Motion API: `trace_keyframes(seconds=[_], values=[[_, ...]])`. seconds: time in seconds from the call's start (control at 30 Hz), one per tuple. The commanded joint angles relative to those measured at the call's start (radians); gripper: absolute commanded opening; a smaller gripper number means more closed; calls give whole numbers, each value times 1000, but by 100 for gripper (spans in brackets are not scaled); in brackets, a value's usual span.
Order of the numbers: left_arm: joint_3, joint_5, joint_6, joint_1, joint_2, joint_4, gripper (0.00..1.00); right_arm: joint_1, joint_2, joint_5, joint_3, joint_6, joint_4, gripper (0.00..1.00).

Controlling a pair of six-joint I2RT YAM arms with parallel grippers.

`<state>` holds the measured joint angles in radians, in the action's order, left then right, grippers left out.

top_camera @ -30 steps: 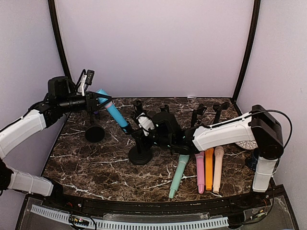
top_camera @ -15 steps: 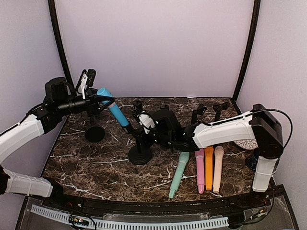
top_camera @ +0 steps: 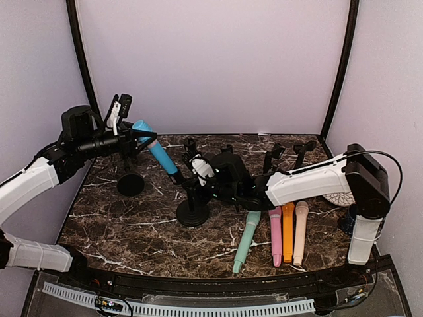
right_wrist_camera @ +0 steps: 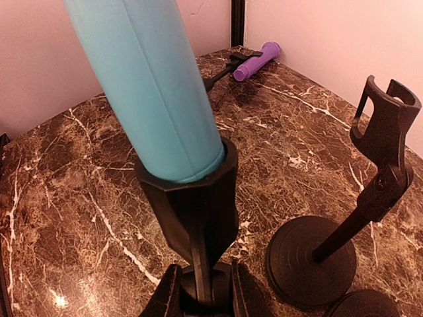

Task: Remove the microphone from the stand
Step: Remove the microphone from the microphone stand.

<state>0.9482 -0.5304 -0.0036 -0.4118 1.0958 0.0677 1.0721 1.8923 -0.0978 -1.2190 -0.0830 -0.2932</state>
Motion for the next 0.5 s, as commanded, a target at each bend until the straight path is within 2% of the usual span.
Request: trace_keyframes(seconds=[0.0, 0.23, 0.47], values=[[42, 35, -63, 106, -5, 20, 0, 2, 28, -82, 70, 35, 81, 0], [62, 54, -89, 169, 7, -5, 0, 16, 24, -111, 100, 108, 56, 0], [56, 27, -54, 173, -18, 1, 0, 17, 4, -105, 120, 86, 10, 0]])
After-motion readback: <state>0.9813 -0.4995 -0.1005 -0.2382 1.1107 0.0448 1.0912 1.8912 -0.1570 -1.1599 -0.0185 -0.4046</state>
